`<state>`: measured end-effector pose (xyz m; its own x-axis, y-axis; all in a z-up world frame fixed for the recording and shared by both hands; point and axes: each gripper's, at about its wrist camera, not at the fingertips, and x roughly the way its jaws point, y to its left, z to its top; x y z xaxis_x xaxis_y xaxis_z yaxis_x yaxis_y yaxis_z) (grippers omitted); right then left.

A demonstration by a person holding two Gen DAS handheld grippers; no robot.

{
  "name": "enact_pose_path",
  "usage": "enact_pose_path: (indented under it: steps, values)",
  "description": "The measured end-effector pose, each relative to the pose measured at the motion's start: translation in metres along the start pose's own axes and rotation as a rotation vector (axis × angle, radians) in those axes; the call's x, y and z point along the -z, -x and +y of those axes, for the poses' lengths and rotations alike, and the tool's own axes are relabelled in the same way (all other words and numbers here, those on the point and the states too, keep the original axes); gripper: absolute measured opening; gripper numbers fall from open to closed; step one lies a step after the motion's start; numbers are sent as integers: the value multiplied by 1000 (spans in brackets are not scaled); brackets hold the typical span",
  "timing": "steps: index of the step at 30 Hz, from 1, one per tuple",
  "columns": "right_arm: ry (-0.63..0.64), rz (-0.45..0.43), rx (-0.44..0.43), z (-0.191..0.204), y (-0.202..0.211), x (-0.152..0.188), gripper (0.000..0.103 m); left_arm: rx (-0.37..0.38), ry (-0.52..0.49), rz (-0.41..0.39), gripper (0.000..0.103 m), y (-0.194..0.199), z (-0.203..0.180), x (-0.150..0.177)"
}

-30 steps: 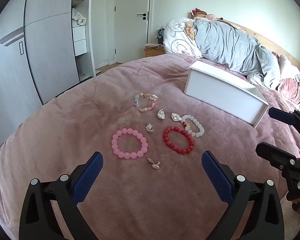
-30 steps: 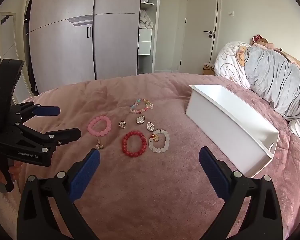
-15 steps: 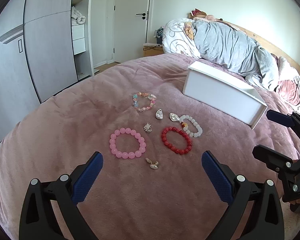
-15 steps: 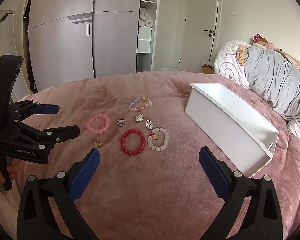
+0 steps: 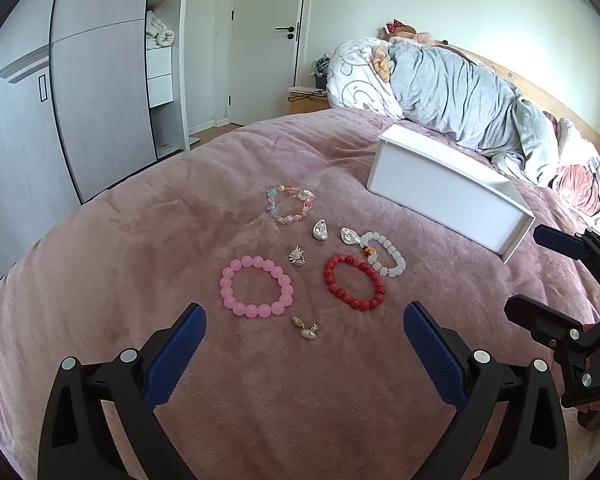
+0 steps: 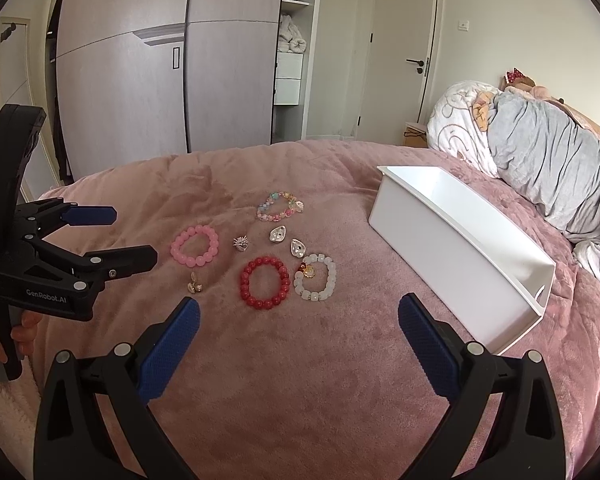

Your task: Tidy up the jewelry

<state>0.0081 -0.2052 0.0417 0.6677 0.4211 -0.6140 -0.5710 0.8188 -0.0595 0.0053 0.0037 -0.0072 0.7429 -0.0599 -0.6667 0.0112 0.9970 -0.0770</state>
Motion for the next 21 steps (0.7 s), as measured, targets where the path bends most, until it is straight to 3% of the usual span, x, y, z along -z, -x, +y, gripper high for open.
enact_pose_path:
  steps: [21]
  values:
    - [-8, -26, -4, 0, 6, -3, 98, -6, 2, -20, 100, 8, 1, -3]
